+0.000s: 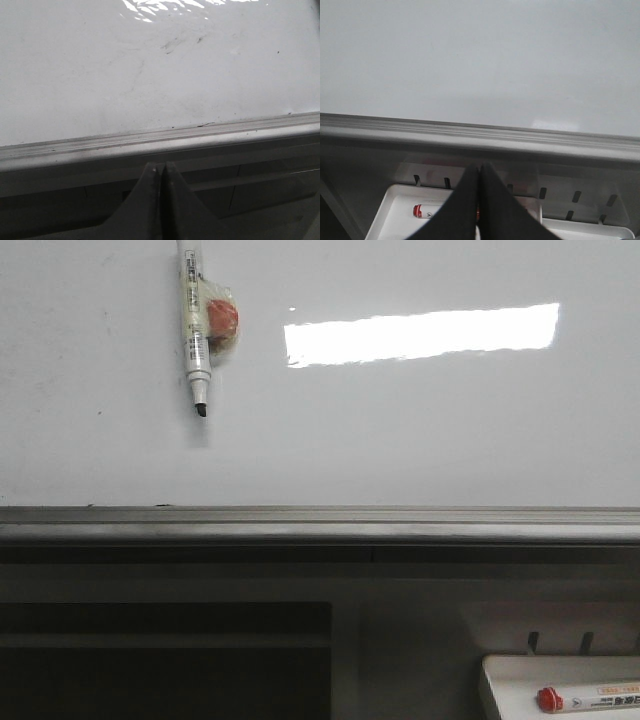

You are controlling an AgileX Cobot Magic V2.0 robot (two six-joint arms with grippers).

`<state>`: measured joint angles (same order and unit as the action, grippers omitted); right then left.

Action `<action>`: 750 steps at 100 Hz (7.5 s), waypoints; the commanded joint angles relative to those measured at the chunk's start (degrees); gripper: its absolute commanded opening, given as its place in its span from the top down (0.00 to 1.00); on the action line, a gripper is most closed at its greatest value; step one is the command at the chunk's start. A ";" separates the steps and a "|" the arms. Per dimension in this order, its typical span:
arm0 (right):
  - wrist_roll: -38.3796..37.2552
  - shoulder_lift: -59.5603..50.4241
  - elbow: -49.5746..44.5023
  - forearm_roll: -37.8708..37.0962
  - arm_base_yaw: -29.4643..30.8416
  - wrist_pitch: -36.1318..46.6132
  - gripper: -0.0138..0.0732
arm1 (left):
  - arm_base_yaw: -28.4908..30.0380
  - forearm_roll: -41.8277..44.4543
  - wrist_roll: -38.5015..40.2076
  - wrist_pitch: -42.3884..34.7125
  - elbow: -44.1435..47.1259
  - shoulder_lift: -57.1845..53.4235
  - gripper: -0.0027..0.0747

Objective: Write number 2 on whiteboard

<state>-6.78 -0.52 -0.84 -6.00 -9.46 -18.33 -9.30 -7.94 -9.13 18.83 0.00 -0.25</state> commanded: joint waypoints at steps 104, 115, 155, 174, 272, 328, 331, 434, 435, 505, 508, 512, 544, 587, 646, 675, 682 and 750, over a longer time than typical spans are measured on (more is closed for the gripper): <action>0.27 -1.25 -1.42 10.98 0.42 32.55 0.90 | -0.02 -55.36 0.77 -10.65 0.60 -1.55 0.99; 0.27 -1.25 -1.42 11.12 0.42 34.95 0.90 | -0.02 -61.85 0.77 -11.10 0.60 -1.55 0.99; -9.06 -1.25 0.79 23.24 0.42 30.66 0.90 | -0.02 -67.77 -1.44 -12.49 -0.59 -1.55 0.99; -7.54 -0.79 9.52 21.73 0.42 14.48 0.89 | -0.02 -56.64 -13.93 -7.67 -9.43 0.89 0.99; 1.12 11.28 25.26 21.04 0.42 -3.61 0.46 | -23.34 -33.13 -15.87 -1.65 -48.33 65.92 0.49; 1.12 11.28 25.26 21.04 0.42 -3.91 0.46 | -23.29 -37.60 -15.87 -7.73 -49.11 75.88 0.61; 1.12 11.28 25.26 21.04 0.42 -3.91 0.46 | -23.29 -37.49 -15.87 -7.73 -49.11 75.88 0.69; 67.26 47.73 53.25 60.22 -20.18 -25.63 0.45 | -33.12 -24.05 -64.75 22.89 -54.91 55.31 0.99; 67.26 48.03 53.25 59.93 -21.08 -25.08 0.45 | -33.12 -24.05 -64.75 22.89 -54.91 55.31 0.99; 67.26 61.57 53.25 60.27 -37.89 -3.06 0.45 | -33.12 -24.15 -64.16 26.44 -54.31 55.31 0.99; 67.26 61.67 53.25 60.44 -37.89 -2.79 0.45 | -33.12 -24.15 -64.16 26.44 -54.31 55.31 0.99; 67.26 61.93 53.25 61.15 -37.89 -2.64 0.45 | -33.12 -24.30 -64.16 26.44 -54.31 55.31 0.99; 67.26 64.07 53.89 63.30 -41.05 -2.53 0.45 | -33.12 -24.55 -64.16 26.44 -54.31 55.31 0.99; 67.26 64.90 55.05 63.82 -42.86 3.35 0.45 | -33.12 -24.55 -64.16 28.82 -54.31 55.31 0.99; 67.26 64.90 55.05 64.67 -42.86 2.92 0.93 | -33.12 -25.49 -53.72 26.98 -54.31 54.95 0.59; 67.39 65.01 55.05 61.27 -42.86 14.45 0.93 | -33.02 -24.84 -47.12 24.22 -54.31 43.53 0.41; 67.39 65.79 55.05 59.29 -42.75 20.32 0.93 | -32.65 -21.83 -43.01 21.52 -54.31 38.74 0.44; 67.39 83.36 58.61 56.28 -38.02 35.60 0.93 | -28.63 3.53 -9.68 21.13 -43.86 13.86 0.99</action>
<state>60.48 83.77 55.27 50.79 -48.62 15.16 -37.98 -2.43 -19.73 44.07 -43.77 13.31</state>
